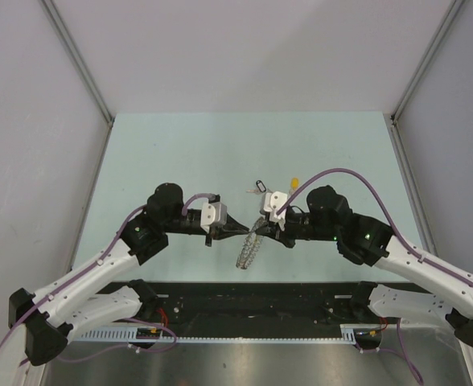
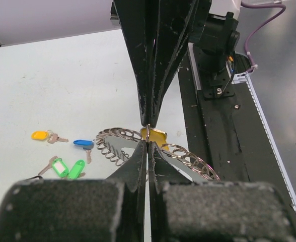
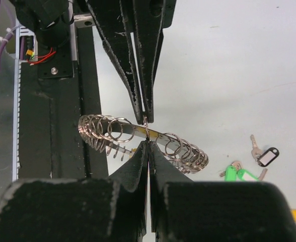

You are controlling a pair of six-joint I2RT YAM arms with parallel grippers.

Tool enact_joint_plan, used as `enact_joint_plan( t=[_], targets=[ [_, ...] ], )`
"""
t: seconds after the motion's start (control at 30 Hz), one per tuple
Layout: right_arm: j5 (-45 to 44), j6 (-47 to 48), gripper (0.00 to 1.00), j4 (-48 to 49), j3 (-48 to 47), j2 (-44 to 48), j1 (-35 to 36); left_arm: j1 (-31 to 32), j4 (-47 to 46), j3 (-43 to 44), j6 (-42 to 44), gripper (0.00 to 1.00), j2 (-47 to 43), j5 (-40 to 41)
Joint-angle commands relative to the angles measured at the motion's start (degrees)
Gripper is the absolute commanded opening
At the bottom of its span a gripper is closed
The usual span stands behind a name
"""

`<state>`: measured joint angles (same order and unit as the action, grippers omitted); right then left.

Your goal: Put the keys on the keyring

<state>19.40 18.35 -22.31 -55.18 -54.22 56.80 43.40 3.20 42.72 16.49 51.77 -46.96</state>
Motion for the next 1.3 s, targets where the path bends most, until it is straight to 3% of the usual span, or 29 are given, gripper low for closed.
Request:
enact_joint_plan(
  t=[0.0,0.47,0.8,1.07,1.27],
  targets=[
    [-1.82,-1.47,0.0,9.03,-0.81,2.62,0.6,0.9,-2.15,0.26,-0.76,0.0,0.7,-1.91],
    [-1.73,-2.26,0.0,10.88,0.77,2.62,0.86,1.43,-4.68,0.0,-3.66,0.0,0.88,-0.24],
    [-2.26,-6.48,0.0,6.76,3.67,6.58,-4.14,0.2,-4.36,-0.54,-4.02,0.0,-1.93,4.68],
    [-5.42,-14.91,0.0,5.25,11.67,2.19,-10.92,-0.15,5.67,0.62,-2.34,0.0,-10.62,27.05],
    [-8.76,-15.63,0.0,9.11,14.92,-8.24,-10.74,-0.15,6.91,-5.53,-6.12,0.0,-23.01,36.58]
  ],
)
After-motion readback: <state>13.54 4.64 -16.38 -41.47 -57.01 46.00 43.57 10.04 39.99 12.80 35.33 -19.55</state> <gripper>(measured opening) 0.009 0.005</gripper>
